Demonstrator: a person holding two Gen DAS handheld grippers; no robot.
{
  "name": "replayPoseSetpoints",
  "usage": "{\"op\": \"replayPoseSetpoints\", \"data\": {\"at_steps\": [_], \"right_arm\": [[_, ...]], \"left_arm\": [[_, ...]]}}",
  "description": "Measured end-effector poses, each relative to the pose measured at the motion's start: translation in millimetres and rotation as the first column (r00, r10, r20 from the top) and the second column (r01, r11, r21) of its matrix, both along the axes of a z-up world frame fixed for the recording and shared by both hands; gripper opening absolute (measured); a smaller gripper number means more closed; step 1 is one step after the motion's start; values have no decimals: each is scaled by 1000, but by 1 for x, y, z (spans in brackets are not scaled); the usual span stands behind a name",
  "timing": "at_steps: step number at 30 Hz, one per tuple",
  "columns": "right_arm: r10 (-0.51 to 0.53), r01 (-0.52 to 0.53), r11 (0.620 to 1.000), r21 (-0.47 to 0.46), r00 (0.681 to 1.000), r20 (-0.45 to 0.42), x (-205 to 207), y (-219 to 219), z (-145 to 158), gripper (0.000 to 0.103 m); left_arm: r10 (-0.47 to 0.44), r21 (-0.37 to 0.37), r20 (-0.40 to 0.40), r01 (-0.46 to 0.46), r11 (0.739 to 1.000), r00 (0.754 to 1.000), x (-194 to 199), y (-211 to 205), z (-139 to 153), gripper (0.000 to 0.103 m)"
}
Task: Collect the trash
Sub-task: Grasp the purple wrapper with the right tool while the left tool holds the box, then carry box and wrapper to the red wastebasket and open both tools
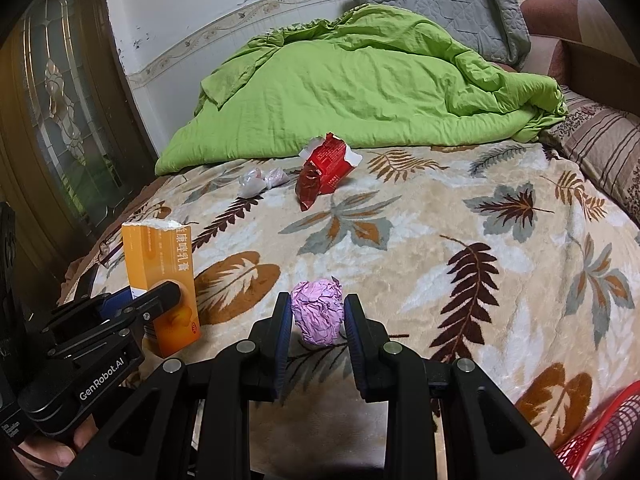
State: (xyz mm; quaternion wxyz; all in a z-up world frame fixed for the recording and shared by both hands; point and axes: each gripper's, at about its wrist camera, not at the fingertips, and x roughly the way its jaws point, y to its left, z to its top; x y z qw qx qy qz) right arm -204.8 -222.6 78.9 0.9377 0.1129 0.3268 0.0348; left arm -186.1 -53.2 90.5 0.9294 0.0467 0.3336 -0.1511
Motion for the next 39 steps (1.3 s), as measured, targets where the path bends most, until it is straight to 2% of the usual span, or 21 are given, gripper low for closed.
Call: {"op": "replayPoseSetpoints", "data": {"at_steps": [17,26,30,39], "right_arm": [[-12,12,1000,18,1000,-6,-3,-3,0,29],[-31,32,998,47,999,-13,-14,-11,4,29],[-49,50,997,65,999,-15,-21,-20,7,29],[-124,122,987,105,992,14,-56,-57,28,29]], "left_arm": [[3,2,0,-3,1000,1000,-1,-3,1,22],[-28,8,-6,28,1000,1000,-8,-12,-1,22],[-58,8,-8,59,998,998,-8,-20,3,22],[-209,-24,12,209,978,978,-26,-51,23,22]]}}
